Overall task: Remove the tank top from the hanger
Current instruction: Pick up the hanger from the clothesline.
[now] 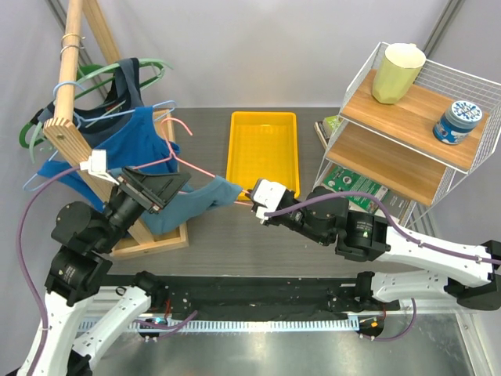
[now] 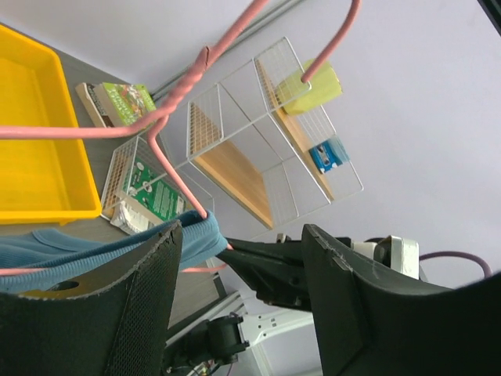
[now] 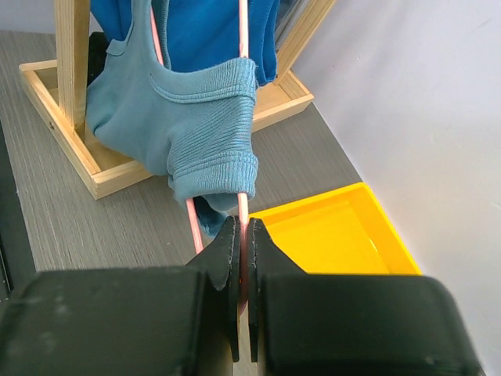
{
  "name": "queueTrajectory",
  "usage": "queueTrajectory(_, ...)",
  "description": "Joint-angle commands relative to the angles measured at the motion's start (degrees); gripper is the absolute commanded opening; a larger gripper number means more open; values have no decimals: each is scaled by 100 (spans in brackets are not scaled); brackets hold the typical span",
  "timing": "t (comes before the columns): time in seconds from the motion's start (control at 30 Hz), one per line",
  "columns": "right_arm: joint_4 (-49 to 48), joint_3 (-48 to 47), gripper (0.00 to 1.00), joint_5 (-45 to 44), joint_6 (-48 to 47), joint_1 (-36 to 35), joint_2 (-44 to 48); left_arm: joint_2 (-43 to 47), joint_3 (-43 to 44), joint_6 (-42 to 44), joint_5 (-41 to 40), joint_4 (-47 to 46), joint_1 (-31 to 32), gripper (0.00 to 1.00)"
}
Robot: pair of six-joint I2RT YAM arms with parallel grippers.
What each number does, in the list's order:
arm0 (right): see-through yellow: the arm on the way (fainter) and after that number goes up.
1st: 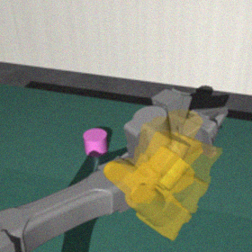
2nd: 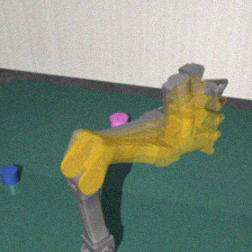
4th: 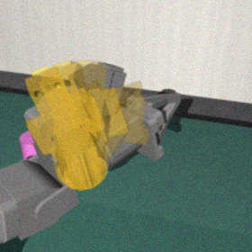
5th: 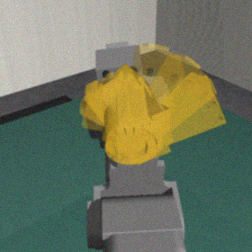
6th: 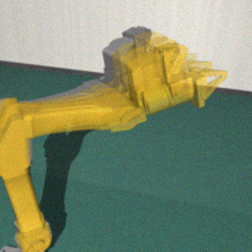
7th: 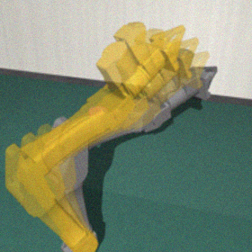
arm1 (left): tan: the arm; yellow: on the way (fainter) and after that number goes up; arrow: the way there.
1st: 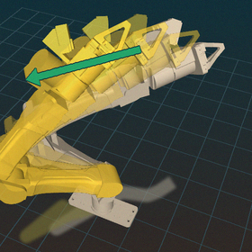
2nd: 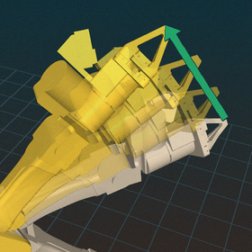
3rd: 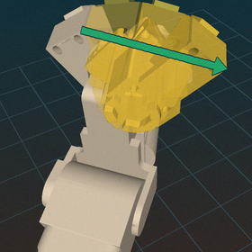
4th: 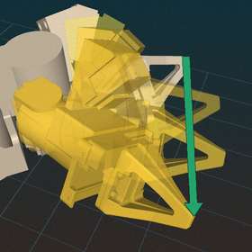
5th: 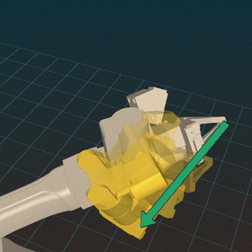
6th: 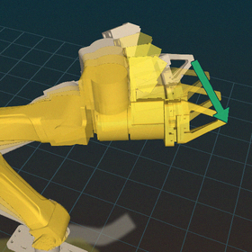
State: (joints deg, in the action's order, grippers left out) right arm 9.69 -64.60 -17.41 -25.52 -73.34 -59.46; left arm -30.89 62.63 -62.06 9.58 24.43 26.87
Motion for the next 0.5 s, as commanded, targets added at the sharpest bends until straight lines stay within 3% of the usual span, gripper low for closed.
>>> queueTrajectory(0.0,-557,-210,1,18,126,-14,181,-259,4,-262,-308,-61,-7,64)
queueTrajectory(0.17,-468,-422,1,211,222,-14,-74,48,30,-140,-502,89,2,67)
queueTrajectory(0.47,-433,-510,1,177,442,-14,-136,874,468,45,974,-122,2,70)
